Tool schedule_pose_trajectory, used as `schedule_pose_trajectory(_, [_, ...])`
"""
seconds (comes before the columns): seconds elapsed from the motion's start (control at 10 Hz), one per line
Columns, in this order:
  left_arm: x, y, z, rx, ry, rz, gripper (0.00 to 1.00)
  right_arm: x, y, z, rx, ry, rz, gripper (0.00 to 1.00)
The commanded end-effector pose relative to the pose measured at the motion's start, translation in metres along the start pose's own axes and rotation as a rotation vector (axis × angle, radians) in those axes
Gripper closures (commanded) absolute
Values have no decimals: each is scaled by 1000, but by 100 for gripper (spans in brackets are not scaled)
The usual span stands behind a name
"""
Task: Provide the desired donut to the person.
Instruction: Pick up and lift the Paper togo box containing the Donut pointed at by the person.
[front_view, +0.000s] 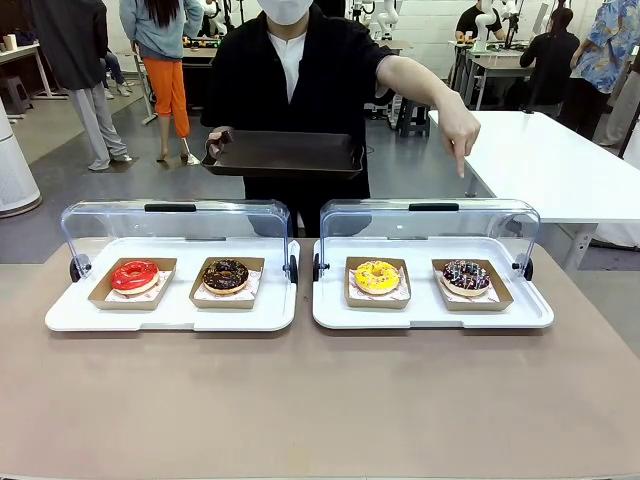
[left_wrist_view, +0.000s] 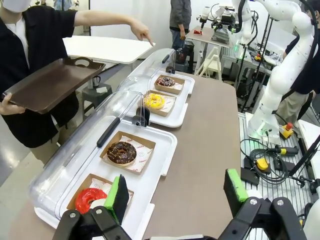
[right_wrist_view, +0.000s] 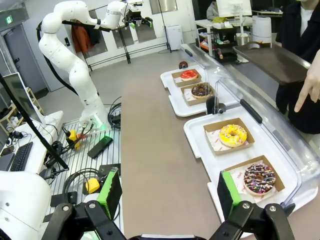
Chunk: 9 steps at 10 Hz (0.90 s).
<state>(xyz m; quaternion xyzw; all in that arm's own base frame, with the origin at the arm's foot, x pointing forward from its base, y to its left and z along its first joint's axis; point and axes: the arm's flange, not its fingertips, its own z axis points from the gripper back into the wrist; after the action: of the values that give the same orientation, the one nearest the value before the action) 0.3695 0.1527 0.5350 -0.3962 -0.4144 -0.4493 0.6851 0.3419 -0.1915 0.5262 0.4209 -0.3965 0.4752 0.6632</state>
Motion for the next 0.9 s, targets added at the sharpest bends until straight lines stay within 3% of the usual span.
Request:
schedule_pose_trajectory(0.0, [3,1,0,13,-12,14,0,0,0,0,2,-13,8,0])
schedule_pose_trajectory(0.8, [3,1,0,13,-12,14,0,0,0,0,2,-13,8,0])
